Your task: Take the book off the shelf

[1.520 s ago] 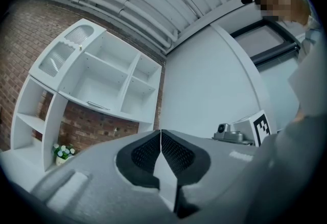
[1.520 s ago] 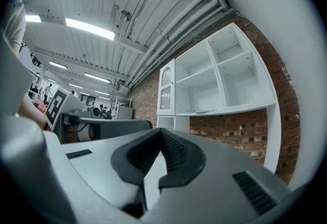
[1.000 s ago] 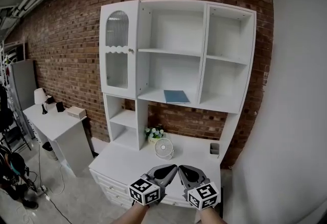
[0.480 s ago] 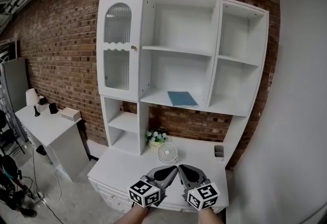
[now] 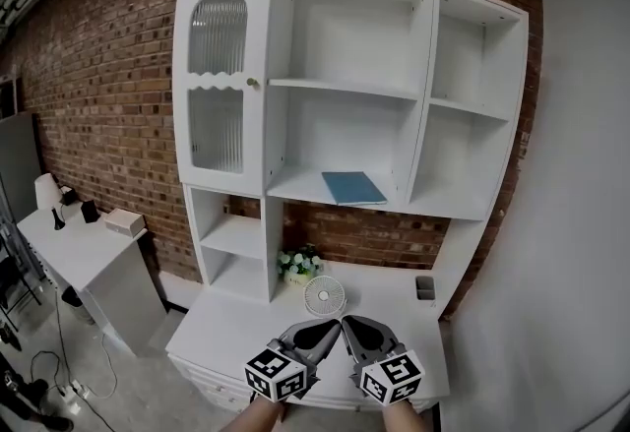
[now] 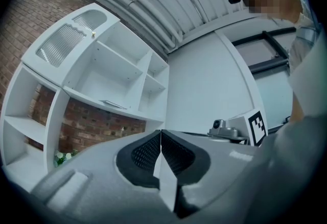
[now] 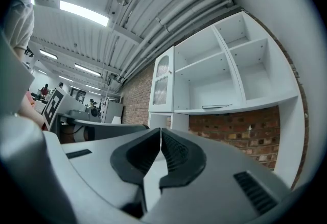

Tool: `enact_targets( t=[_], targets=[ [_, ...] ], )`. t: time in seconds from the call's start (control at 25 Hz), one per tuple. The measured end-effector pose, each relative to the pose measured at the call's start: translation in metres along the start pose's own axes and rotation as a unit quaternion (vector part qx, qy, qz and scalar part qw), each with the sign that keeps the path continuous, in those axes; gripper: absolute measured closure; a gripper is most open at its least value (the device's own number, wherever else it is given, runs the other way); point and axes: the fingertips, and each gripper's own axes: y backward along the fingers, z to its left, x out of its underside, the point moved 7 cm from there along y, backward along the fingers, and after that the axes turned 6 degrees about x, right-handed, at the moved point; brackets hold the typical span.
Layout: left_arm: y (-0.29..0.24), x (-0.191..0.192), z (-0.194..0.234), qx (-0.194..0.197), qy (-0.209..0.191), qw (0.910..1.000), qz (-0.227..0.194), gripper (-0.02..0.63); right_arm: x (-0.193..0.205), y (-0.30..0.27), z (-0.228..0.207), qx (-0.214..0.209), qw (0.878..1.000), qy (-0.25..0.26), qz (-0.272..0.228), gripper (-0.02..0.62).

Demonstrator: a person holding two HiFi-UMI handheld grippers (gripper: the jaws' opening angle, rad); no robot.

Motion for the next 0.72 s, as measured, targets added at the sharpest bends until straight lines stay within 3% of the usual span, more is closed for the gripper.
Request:
enact_targets(
  t=[0.72],
  targets=[
    [-0.086, 0.013, 0.089, -0.009, 0.011, 0.9999, 0.001, 0.595, 0.018, -0.082, -0.092, 0.004, 1.0, -0.03, 0.002, 0.578]
  ],
)
